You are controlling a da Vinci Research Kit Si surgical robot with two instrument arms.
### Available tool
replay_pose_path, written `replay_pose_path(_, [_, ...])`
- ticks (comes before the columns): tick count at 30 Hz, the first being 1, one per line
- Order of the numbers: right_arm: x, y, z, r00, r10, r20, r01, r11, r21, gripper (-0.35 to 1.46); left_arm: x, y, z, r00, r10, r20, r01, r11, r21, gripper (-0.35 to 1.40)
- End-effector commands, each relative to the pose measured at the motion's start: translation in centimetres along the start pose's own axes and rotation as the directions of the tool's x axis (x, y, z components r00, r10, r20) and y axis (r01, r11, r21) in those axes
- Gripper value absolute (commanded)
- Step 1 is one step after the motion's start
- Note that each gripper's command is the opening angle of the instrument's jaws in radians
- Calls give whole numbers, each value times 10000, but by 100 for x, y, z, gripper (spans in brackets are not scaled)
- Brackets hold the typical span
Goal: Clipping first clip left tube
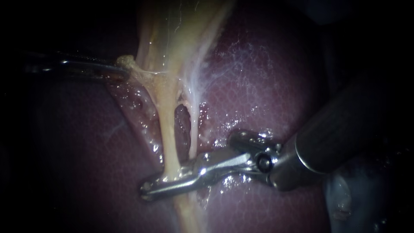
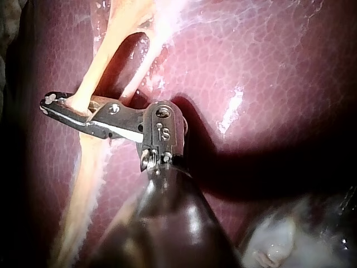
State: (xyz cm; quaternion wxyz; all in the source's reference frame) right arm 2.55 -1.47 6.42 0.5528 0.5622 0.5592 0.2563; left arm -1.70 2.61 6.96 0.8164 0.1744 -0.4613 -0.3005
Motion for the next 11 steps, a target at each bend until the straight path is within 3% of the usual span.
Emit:
replay_pose_path(1, [0, 0, 0, 10000, -10, -11, 10, 10000, -12, -35, 0, 0, 0, 10000, -1, 1, 1, 10000, 0, -35])
replay_pose_path(11, [0, 1, -1, 10000, -10, -13, 10, 10000, -16, -35, 0, 0, 0, 10000, -1, 1, 1, 10000, 0, -35])
